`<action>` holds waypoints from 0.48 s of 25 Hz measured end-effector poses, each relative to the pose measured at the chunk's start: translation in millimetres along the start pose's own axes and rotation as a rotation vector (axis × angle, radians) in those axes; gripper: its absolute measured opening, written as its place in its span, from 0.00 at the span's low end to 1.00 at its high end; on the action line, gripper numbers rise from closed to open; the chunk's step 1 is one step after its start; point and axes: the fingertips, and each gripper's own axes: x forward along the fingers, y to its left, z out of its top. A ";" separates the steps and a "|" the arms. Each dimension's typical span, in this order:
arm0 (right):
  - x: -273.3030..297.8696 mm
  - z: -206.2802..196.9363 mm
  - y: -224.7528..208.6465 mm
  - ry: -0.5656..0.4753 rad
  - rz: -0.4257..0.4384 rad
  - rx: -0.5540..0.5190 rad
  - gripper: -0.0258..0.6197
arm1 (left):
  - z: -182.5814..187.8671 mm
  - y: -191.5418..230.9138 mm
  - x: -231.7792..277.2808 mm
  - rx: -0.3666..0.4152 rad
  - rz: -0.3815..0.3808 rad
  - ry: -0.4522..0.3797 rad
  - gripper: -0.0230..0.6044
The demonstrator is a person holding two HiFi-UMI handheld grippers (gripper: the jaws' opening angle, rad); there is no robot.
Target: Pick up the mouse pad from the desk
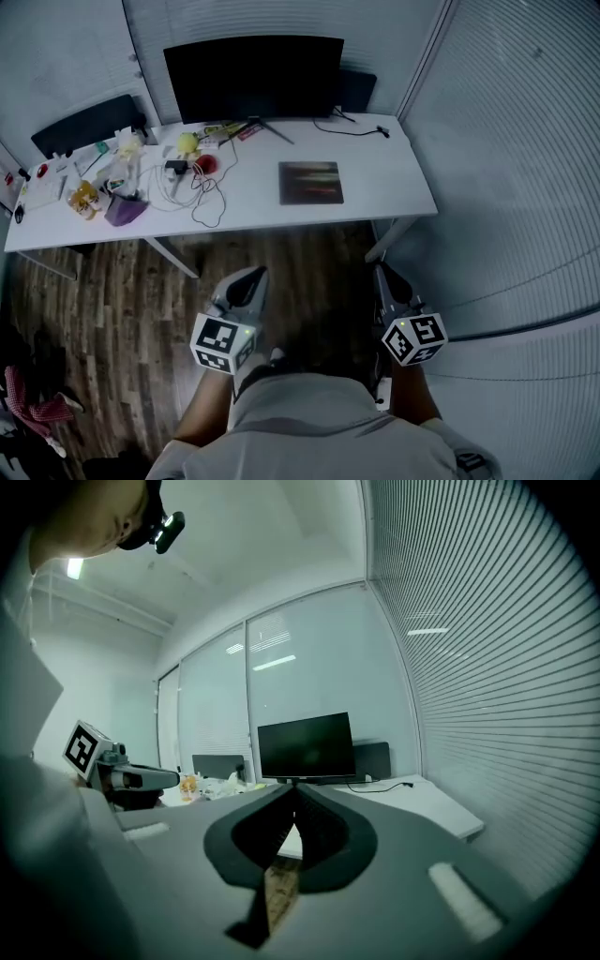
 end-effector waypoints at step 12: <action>92.9 -18.5 -40.7 0.059 0.029 0.057 0.05 | -6.6 60.4 66.9 -0.038 0.042 0.060 0.04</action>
